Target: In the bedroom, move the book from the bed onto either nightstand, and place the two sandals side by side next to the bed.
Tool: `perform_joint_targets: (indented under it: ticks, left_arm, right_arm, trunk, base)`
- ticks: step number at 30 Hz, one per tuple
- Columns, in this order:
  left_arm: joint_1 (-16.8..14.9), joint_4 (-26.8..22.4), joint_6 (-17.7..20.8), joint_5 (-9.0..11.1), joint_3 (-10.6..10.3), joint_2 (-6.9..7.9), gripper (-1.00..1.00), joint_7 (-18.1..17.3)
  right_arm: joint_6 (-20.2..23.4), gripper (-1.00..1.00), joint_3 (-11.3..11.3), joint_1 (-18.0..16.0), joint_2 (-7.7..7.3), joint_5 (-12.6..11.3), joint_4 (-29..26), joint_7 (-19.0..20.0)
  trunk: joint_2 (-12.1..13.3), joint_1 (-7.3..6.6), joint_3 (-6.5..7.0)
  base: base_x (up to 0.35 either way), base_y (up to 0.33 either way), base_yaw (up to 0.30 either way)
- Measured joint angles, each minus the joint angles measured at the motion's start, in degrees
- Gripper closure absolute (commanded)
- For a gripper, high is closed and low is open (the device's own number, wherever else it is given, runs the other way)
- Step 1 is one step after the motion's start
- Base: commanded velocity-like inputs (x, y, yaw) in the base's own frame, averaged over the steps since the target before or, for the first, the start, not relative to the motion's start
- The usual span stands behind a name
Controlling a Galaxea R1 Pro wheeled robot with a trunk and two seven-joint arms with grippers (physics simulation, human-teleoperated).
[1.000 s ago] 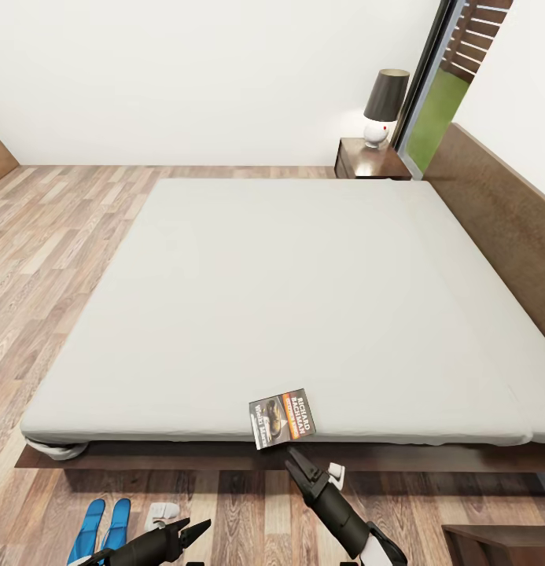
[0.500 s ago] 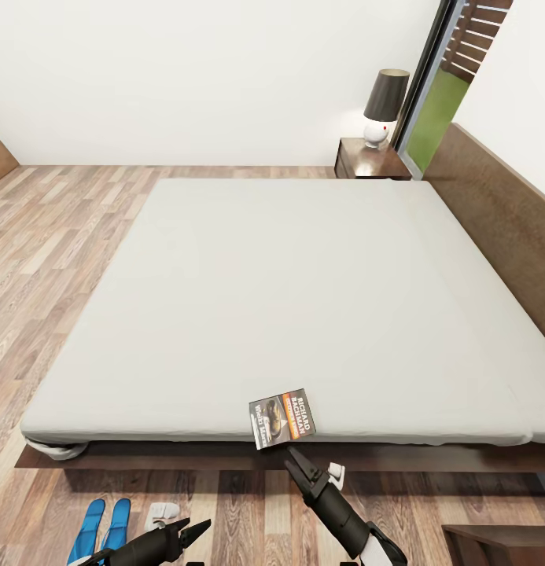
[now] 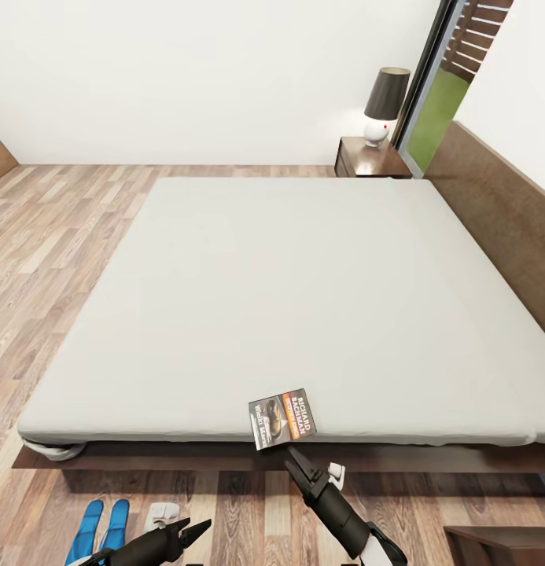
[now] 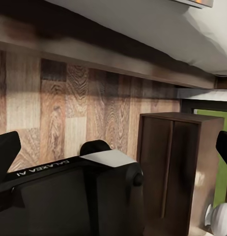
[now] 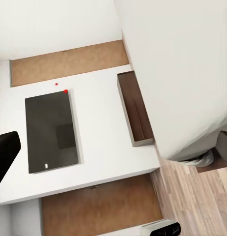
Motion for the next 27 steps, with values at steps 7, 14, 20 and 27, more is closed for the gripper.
perform_joint_targets:
  ticks: [7,14,20,27]
  left_arm:
    - [0.0,0.0,-0.03,0.03,-0.01,0.0,-1.0,0.0]
    - [0.0,0.0,0.0,0.03,-0.03,0.0,-1.0,0.0]
    - [0.0,0.0,-0.03,0.04,0.01,0.0,-1.0,-0.01]
    - [0.0,0.0,-0.03,0.03,-0.05,0.0,-1.0,0.05]
  right_arm:
    - [-0.01,-1.0,0.0,0.0,-0.06,0.0,0.0,-0.05]
    - [-0.01,-1.0,0.0,0.0,-0.06,0.0,0.0,-0.06]
    - [-0.01,-1.0,0.0,0.0,-0.06,0.0,0.0,-0.06]
    - [-0.01,-1.0,0.0,0.0,-0.06,0.0,0.0,-0.06]
  trunk:
    - [-2.81,1.54,-1.26]
    - [-5.62,3.08,-2.51]
    - [-8.03,4.39,-3.59]
    - [-10.84,5.93,-4.85]
  base:
    - [0.0,0.0,0.0]
    - [0.0,0.0,0.0]
    - [0.0,0.0,0.0]
    - [0.0,0.0,0.0]
